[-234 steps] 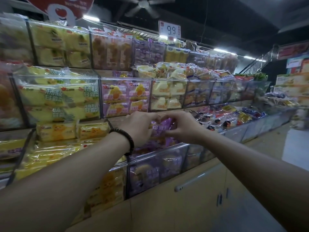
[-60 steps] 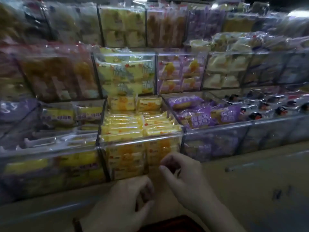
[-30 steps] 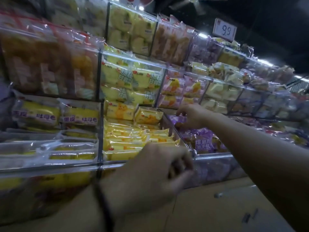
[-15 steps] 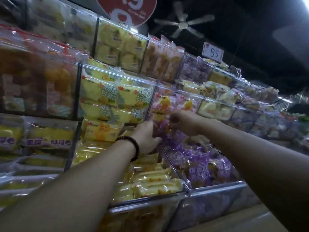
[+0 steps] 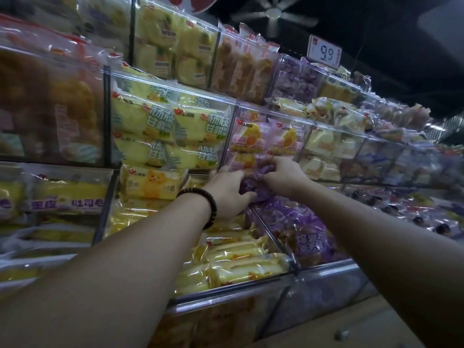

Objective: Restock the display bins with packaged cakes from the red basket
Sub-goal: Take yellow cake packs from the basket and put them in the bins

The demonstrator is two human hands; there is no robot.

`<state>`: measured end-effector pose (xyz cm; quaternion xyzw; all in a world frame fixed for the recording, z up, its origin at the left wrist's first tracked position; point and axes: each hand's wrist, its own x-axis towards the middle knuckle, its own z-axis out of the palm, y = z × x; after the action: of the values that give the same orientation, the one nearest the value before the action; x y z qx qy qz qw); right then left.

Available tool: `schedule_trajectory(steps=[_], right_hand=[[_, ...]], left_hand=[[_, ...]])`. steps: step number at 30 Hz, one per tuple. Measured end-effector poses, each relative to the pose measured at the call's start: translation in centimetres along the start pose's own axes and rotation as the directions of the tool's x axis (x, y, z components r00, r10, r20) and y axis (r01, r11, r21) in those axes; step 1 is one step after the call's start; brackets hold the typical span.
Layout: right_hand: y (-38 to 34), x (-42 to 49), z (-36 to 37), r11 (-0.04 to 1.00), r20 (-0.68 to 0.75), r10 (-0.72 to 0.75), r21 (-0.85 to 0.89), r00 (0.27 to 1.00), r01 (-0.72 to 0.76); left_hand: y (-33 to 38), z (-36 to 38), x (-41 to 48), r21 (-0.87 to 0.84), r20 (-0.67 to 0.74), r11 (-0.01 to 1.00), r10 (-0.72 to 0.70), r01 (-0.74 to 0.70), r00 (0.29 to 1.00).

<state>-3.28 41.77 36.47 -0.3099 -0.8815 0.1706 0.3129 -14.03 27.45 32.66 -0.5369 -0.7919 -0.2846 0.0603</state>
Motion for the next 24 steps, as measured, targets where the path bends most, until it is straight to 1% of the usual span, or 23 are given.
schedule_trajectory(steps=[4, 7, 8, 11, 13, 15, 17, 18, 19, 20, 21, 22, 23, 24], right_hand=[[0.1, -2.0, -1.0, 0.998, -0.047, -0.041, -0.048, 0.998, 0.039], [-0.3, -5.2, -2.4, 0.994, -0.043, -0.103, -0.024, 0.994, 0.102], [-0.8, -6.6, -2.9, 0.993, -0.035, -0.116, -0.004, 0.993, 0.116], [-2.7, -11.5, -4.4, 0.987, -0.028, -0.139, 0.079, 0.99, 0.14], [-3.7, -15.2, -5.0, 0.979, -0.07, -0.161, 0.117, 0.984, 0.169], [-4.3, -19.5, -5.2, 0.952, -0.089, -0.222, 0.195, 0.971, 0.235], [-4.4, -24.6, -4.6, 0.889, -0.013, -0.317, 0.343, 0.948, 0.302], [-4.2, -27.3, -3.9, 0.856, 0.04, -0.36, 0.412, 0.932, 0.313], [-3.8, -29.8, -2.9, 0.831, 0.088, -0.39, 0.463, 0.916, 0.309], [-3.3, -32.0, -1.5, 0.822, 0.148, -0.394, 0.498, 0.907, 0.276], [-2.6, -34.1, 0.1, 0.83, 0.231, -0.371, 0.517, 0.899, 0.209], [-1.8, -35.9, 2.0, 0.846, 0.343, -0.33, 0.522, 0.88, 0.113], [-0.6, -37.4, 4.3, 0.87, 0.472, -0.273, 0.494, 0.838, 0.005], [0.8, -38.7, 6.7, 0.902, 0.602, -0.208, 0.423, 0.771, -0.087]], left_hand=[[0.3, -0.7, -0.4, -0.03, -0.044, 0.998, 0.057, -0.058, 0.997], [1.2, -1.6, -1.8, -0.138, -0.123, 0.982, 0.114, -0.131, 0.986], [1.6, -2.1, -2.5, -0.152, -0.124, 0.977, 0.129, -0.148, 0.984], [4.4, -4.0, -5.8, -0.091, -0.084, 0.976, 0.193, -0.2, 0.978], [6.4, -5.1, -9.5, -0.05, -0.1, 0.971, 0.227, -0.233, 0.969], [7.4, -5.9, -14.6, -0.037, -0.137, 0.957, 0.279, -0.286, 0.95], [7.3, -5.8, -20.7, -0.095, -0.174, 0.937, 0.318, -0.337, 0.932], [7.0, -5.4, -23.8, -0.14, -0.171, 0.931, 0.312, -0.336, 0.935], [6.5, -4.5, -26.8, -0.187, -0.15, 0.931, 0.289, -0.314, 0.946], [5.7, -3.4, -29.4, -0.224, -0.105, 0.937, 0.252, -0.27, 0.962], [4.7, -2.0, -31.8, -0.243, -0.038, 0.949, 0.195, -0.199, 0.98], [3.3, -0.3, -33.8, -0.23, 0.065, 0.967, 0.128, -0.11, 0.99], [1.8, 1.4, -35.4, -0.186, 0.201, 0.982, 0.062, -0.024, 0.978], [0.1, 3.3, -36.8, -0.12, 0.352, 0.992, -0.002, 0.047, 0.936]])
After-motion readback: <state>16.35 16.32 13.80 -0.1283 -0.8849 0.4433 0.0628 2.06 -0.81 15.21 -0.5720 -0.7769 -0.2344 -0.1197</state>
